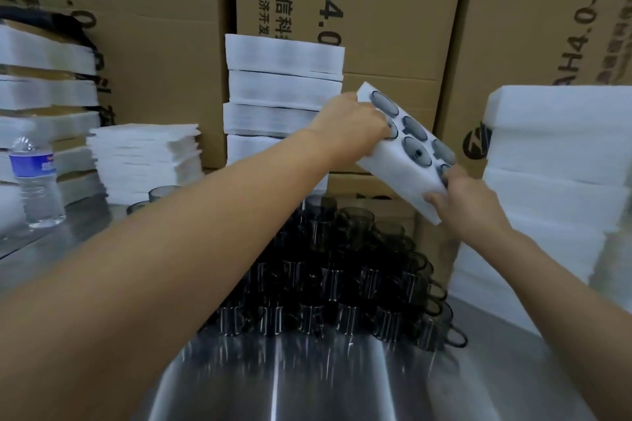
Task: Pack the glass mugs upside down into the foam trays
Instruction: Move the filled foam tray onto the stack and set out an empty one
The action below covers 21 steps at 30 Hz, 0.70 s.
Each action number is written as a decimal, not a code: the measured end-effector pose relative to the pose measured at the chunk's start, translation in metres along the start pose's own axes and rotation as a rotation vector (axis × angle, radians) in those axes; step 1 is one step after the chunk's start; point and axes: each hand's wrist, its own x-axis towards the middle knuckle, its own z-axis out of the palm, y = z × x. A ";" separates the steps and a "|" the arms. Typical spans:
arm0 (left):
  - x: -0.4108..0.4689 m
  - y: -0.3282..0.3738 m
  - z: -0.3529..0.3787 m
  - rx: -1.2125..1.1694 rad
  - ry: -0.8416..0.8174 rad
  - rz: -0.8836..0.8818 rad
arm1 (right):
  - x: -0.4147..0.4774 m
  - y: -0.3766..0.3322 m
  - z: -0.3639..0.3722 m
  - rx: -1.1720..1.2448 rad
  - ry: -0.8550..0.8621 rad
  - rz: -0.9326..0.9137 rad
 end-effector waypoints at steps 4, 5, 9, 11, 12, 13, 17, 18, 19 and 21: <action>0.017 0.008 0.031 -0.207 -0.015 -0.062 | 0.018 0.011 0.019 -0.055 0.033 0.076; 0.019 0.009 0.038 -0.270 -0.020 -0.077 | 0.023 0.012 0.022 -0.070 0.013 0.094; 0.011 0.012 0.046 -0.403 -0.119 -0.193 | 0.054 0.007 0.034 -0.234 -0.130 0.143; -0.006 0.014 0.043 -0.567 -0.140 -0.322 | 0.066 0.004 0.041 -0.303 -0.210 0.177; -0.017 0.015 0.040 -0.640 -0.139 -0.367 | 0.072 0.005 0.047 -0.323 -0.247 0.184; -0.030 0.016 0.037 -0.694 -0.124 -0.392 | 0.076 0.006 0.054 -0.349 -0.293 0.193; -0.088 0.011 0.029 -0.784 -0.106 -0.499 | 0.077 0.017 0.076 -0.389 -0.419 0.240; -0.099 0.006 0.031 -0.782 -0.124 -0.542 | 0.075 0.021 0.079 -0.406 -0.438 0.230; -0.109 0.001 0.034 -0.772 -0.143 -0.589 | 0.072 0.023 0.080 -0.421 -0.457 0.232; -0.128 -0.007 0.040 -0.764 -0.156 -0.672 | 0.064 0.024 0.082 -0.464 -0.510 0.224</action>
